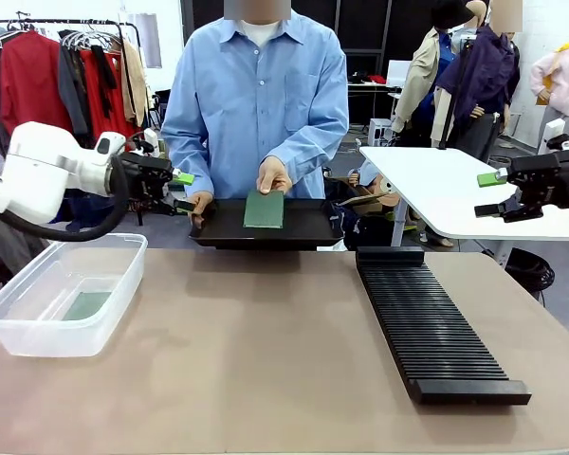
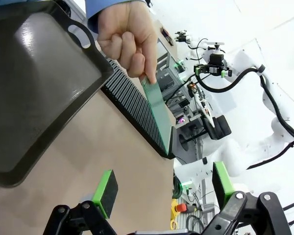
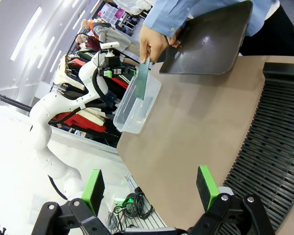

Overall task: Sort PCBs into racks and boxes based on the side picked up.
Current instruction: Pick up the Blank PCB handed by the Human.

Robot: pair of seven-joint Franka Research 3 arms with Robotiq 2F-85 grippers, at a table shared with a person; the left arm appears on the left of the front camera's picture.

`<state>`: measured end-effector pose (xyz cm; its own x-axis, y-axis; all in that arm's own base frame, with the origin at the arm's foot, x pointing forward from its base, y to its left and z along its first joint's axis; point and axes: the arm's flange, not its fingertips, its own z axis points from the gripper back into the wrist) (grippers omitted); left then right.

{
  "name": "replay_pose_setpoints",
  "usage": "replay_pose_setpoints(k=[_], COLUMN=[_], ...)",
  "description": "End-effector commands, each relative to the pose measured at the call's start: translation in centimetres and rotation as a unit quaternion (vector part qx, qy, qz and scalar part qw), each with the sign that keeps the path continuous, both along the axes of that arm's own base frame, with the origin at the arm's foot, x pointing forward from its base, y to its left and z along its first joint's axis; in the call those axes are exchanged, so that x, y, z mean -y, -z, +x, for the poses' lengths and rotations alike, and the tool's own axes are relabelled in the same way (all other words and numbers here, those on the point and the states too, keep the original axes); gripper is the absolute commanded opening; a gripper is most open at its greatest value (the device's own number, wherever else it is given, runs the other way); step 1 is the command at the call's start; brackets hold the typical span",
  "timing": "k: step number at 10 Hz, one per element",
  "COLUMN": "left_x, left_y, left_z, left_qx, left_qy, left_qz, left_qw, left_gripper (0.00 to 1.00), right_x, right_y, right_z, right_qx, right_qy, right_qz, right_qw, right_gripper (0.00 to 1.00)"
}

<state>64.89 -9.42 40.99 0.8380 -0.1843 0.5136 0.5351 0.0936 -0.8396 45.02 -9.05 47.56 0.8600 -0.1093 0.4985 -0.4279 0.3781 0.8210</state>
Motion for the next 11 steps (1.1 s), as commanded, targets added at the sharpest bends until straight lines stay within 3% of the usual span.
replay_pose_setpoints(k=[1, 11], left_x=[1.5, 9.4], left_y=[0.0, 3.6], left_z=[0.1, 2.6], left_qx=[0.008, 0.038], left_qy=[-0.020, -0.009], left_qz=[-0.015, -0.050], left_qw=[1.000, 0.998], left_gripper=[1.00, 1.00], right_x=[0.0, 0.0], right_y=[-0.3, -0.3], right_z=[0.0, 0.0], right_qx=[0.004, 0.004], right_qy=[-0.002, -0.002], right_qz=[0.003, 0.003], right_qw=[1.000, 1.000], right_gripper=[1.00, 1.00])
